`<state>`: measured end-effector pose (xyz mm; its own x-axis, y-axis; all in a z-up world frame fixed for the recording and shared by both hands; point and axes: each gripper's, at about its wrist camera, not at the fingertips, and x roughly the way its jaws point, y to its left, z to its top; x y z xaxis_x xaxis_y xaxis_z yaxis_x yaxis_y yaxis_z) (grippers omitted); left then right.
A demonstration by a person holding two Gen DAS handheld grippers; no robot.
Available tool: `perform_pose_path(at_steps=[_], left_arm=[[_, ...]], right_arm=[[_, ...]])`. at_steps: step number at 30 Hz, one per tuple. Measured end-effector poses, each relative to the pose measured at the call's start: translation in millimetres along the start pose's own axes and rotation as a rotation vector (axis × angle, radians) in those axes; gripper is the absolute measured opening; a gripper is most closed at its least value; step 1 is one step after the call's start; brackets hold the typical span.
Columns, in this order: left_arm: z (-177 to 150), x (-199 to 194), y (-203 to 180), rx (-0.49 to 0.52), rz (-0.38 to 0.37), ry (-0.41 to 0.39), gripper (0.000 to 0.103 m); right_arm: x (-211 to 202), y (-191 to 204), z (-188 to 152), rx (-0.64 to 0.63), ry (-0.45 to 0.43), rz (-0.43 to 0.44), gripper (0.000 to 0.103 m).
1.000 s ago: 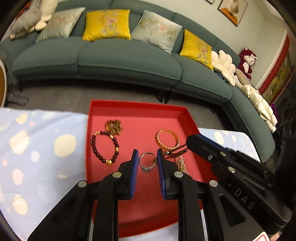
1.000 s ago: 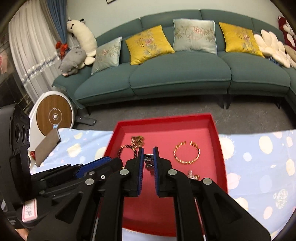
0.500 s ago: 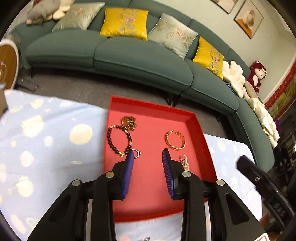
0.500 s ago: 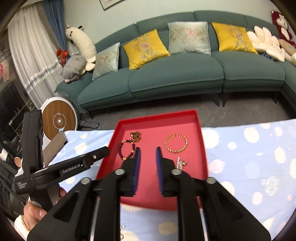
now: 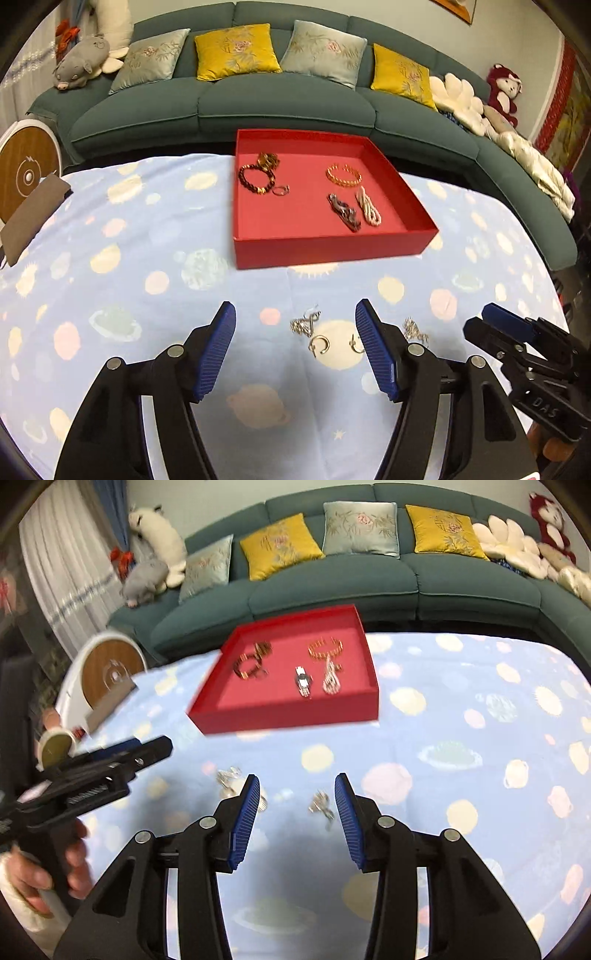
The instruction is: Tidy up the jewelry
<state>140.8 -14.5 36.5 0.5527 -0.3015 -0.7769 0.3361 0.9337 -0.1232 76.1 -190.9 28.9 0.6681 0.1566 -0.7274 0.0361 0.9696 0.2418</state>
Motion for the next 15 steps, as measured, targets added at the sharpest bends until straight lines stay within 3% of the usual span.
perform_pose_path(at_steps=[5, 9, 15], left_arm=[[-15.8, 42.0, -2.8, 0.047, 0.042, 0.046, 0.065], [-21.1, 65.2, 2.9, 0.035, 0.033, 0.053, 0.065], [-27.3, 79.1, 1.9, 0.078, 0.046, 0.052, 0.063]], right_arm=[[41.5, -3.5, -17.3, -0.042, 0.076, -0.027, 0.042], [60.8, -3.1, -19.7, -0.074, 0.09, -0.042, 0.041], [77.8, 1.0, -28.9, -0.12, 0.112, -0.072, 0.032]])
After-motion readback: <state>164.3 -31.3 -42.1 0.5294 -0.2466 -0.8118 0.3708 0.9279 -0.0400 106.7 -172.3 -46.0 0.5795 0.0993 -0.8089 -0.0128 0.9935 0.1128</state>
